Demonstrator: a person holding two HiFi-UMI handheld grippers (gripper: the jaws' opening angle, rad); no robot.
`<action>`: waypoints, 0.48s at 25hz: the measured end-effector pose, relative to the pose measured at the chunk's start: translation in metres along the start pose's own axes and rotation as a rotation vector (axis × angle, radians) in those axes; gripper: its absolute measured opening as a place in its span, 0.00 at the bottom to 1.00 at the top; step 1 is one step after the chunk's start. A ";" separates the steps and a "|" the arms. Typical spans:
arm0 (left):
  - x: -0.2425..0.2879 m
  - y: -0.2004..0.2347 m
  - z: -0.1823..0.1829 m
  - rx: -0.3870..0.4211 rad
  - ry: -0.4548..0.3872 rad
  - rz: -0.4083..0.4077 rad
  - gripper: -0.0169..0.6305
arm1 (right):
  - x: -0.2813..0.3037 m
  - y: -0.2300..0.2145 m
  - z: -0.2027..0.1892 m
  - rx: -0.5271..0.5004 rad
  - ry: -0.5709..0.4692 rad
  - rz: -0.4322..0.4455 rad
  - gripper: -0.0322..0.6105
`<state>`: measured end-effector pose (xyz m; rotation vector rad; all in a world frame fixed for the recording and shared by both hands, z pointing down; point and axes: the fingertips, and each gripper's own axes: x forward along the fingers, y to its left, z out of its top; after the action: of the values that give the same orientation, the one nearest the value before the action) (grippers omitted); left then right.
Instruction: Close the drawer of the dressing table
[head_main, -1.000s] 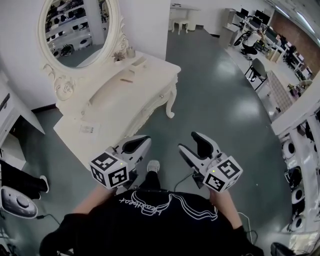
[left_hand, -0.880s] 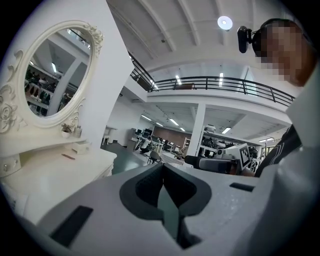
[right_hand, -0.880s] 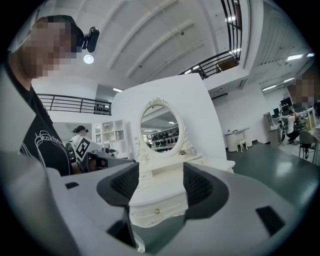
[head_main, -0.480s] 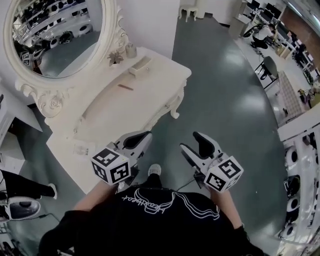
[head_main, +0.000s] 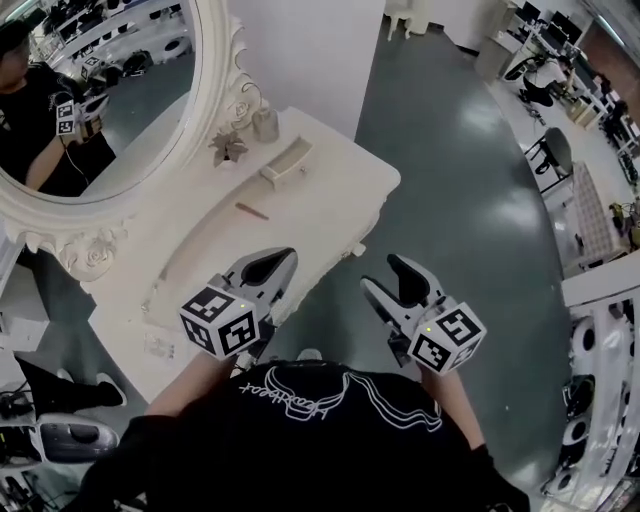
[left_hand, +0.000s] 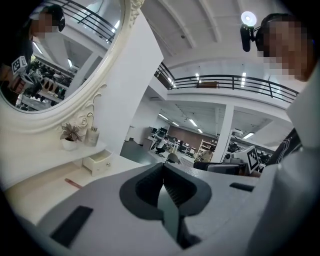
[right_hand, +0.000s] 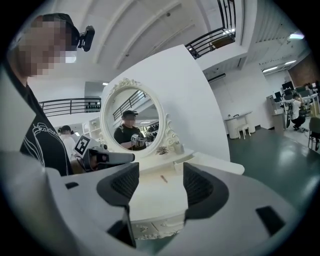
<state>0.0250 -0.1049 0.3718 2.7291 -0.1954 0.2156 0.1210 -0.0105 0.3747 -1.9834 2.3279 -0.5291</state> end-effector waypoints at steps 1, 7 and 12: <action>0.005 0.005 0.003 0.001 -0.001 0.006 0.03 | 0.006 -0.005 0.003 -0.005 -0.001 0.005 0.47; 0.027 0.032 0.009 -0.018 -0.003 0.067 0.03 | 0.039 -0.027 0.015 -0.042 0.028 0.063 0.47; 0.047 0.050 0.015 -0.044 -0.017 0.139 0.03 | 0.068 -0.055 0.025 -0.069 0.073 0.134 0.46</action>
<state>0.0641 -0.1619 0.3852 2.6763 -0.3902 0.2233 0.1669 -0.0889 0.3795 -1.8481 2.5331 -0.5279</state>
